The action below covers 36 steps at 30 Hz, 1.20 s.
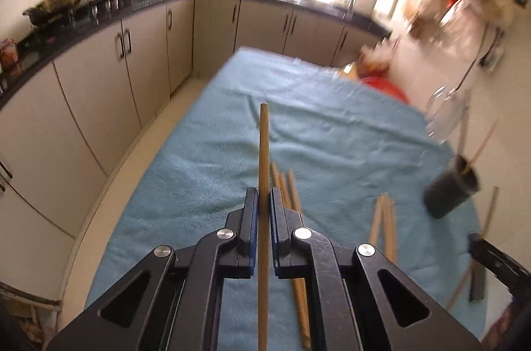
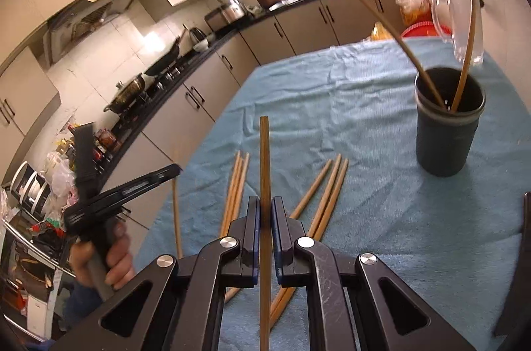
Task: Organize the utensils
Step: 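Raise the right tool's chopstick upright toward the holder while the left tool carries its own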
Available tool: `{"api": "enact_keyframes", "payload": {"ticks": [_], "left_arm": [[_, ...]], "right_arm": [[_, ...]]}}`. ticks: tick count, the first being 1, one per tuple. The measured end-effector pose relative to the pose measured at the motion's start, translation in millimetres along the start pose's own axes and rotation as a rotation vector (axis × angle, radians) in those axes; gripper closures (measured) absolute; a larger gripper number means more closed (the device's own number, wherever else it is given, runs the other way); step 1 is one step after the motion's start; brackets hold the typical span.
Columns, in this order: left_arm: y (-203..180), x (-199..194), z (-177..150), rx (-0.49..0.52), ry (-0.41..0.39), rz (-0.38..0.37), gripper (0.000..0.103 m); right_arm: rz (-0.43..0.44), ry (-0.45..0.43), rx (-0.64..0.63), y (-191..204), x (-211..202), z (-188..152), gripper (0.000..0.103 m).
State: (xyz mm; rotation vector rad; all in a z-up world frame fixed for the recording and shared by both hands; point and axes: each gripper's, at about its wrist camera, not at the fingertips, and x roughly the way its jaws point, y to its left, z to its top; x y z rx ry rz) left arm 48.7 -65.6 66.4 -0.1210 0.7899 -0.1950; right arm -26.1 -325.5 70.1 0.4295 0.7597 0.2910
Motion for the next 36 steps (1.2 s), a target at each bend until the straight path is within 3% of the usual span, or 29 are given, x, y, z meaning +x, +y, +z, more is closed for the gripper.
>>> {"api": "enact_keyframes", "payload": {"ticks": [4,10,36], "left_arm": [[-15.3,-42.0,-10.6,0.017,-0.073,-0.019,0.097],[-31.5,-69.7,-19.2,0.047,-0.091,-0.062,0.097],[-70.0,-128.7,-35.4,0.122,-0.144,-0.120,0.097]], "right_arm": [[-0.012,-0.066,-0.050,15.6,-18.1,-5.5,0.096],[0.001,-0.133,-0.086,27.2,-40.8,-13.4,0.096],[-0.021,-0.243,-0.052,16.6,-102.2,-24.8,0.096]]}}
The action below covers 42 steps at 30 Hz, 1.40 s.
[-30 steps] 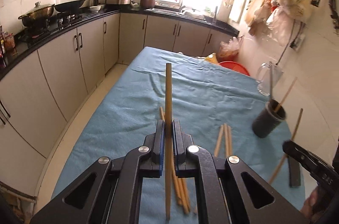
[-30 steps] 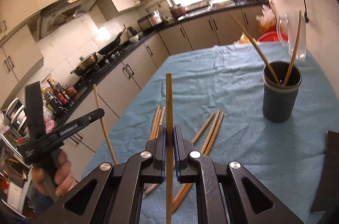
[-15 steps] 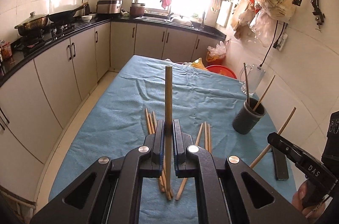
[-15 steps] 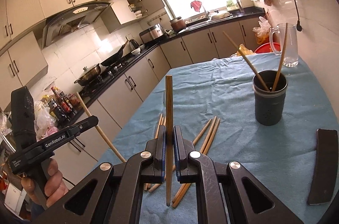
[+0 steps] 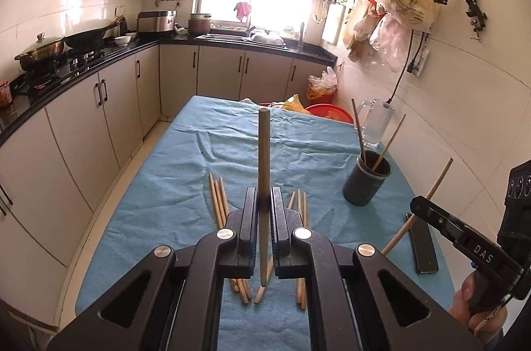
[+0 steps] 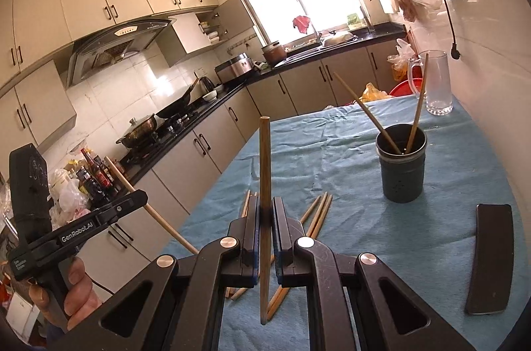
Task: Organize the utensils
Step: 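Raise the right tool's chopstick upright toward the holder while the left tool carries its own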
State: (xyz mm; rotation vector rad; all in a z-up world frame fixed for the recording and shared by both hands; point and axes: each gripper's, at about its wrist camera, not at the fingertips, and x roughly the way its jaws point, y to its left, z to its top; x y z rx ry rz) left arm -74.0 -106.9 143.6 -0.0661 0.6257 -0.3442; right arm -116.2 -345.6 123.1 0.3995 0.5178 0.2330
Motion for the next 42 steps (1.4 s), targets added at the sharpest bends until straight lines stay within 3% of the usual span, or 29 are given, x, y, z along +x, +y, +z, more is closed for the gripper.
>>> {"api": "enact_keyframes", "payload": {"ticks": [26,42], "left_arm": [[-32.0,-17.0,0.4,0.071,-0.016,-0.038,0.097],[-45.7,18.1,4.6,0.086,0.040,-0.092,0.097]], "right_arm": [[-0.007,-0.044,0.024,-7.4,-29.8,-3.8,0.096],[-0.048,-0.052,0.088,-36.9,-30.4,1.5,0.096]]}}
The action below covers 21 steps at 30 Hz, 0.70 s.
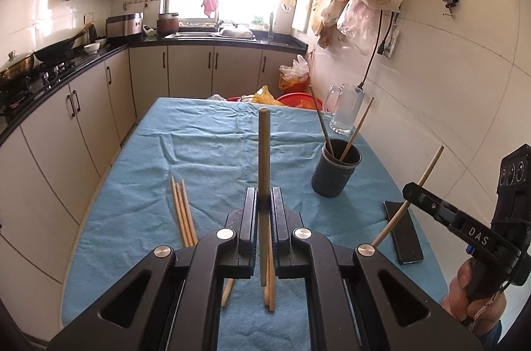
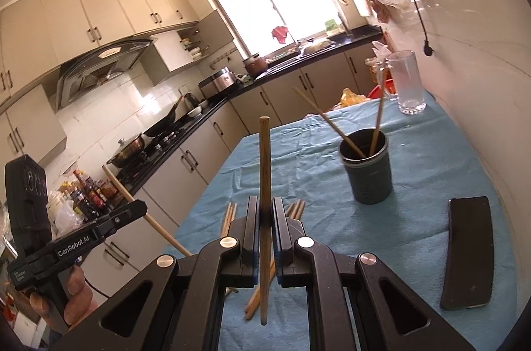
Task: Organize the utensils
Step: 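Raise the right tool's chopstick upright toward the holder while the left tool carries its own, then lower the right tool's chopstick into the holder and open while the left tool does likewise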
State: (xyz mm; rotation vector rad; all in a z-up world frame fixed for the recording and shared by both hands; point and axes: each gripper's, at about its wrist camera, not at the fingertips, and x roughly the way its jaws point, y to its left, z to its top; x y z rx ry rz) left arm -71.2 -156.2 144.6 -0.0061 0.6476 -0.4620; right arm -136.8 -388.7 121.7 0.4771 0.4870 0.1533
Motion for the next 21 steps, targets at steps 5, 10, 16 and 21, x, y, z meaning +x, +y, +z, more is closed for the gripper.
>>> {"api": "enact_keyframes", "payload": {"ticks": [5,10,16,21], "left_arm": [[-6.9,12.0,5.9,0.007,0.016,-0.024,0.097],[-21.9,21.7,24.1,0.024,0.010,-0.065,0.097],[-44.7,34.2,55.4,0.041,0.001,-0.128,0.097],[-63.0,43.6,84.6,0.061,-0.026,-0.147,0.096]], "right_arm": [[-0.018,-0.013,0.037,-19.9,-1.9,6.9,0.096],[-0.038,-0.058,0.089,-47.2,-12.7,26.8,0.096],[-0.068,-0.109,0.130,-70.7,-29.5,57.9,0.096],[-0.087,-0.157,0.135,-78.5,-36.7,86.8,0.096]]}}
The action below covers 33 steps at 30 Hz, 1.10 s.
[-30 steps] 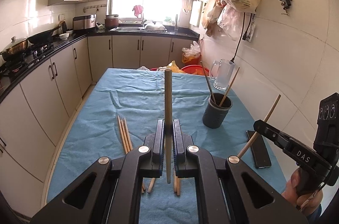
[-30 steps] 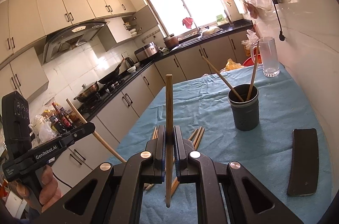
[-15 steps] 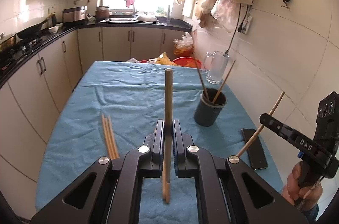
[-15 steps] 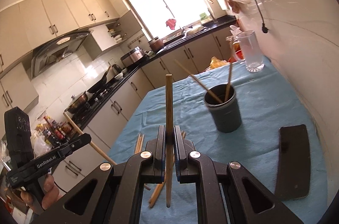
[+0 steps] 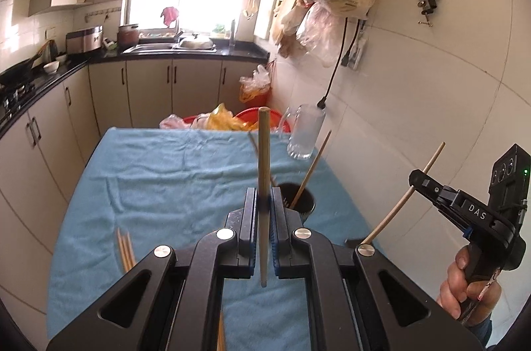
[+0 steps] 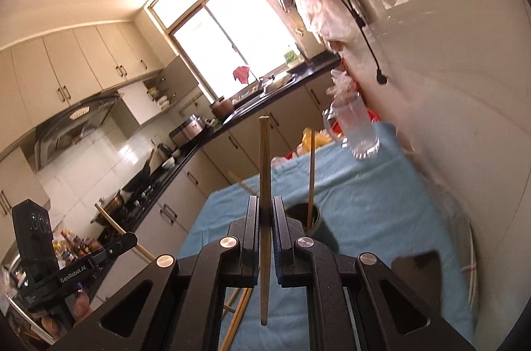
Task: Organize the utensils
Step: 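Lower the right tool's chopstick into the holder and open while the left tool does likewise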
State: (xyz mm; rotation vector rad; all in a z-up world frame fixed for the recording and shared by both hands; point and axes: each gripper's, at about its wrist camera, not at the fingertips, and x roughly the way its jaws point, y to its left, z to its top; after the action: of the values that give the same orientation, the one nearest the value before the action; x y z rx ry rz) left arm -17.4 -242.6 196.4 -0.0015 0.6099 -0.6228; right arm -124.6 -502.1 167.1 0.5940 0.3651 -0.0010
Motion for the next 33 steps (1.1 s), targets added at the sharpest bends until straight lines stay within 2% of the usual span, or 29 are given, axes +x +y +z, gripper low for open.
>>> {"api": "enact_keyframes", "payload": {"ticks": [7,16,24,33], "left_arm": [[-14.3,16.4,40.3,0.002,-0.034,-0.025,0.097],[-21.6,55.2,77.9,-0.034,-0.062,-0.037,0.097],[-19.7,105.4,73.4,-0.063,-0.009,-0.039,0.096],[-12.6,137.5,56.4,-0.059,0.035,-0.015,0.097]], "right_arm": [[-0.029,-0.066,0.006,-3.9,11.6,41.3,0.096],[-0.065,-0.101,0.006,-8.7,41.6,72.0,0.096],[-0.105,-0.070,0.016,-27.9,77.1,76.9,0.096],[-0.135,-0.002,0.050,-51.9,111.9,67.8,0.096]]}}
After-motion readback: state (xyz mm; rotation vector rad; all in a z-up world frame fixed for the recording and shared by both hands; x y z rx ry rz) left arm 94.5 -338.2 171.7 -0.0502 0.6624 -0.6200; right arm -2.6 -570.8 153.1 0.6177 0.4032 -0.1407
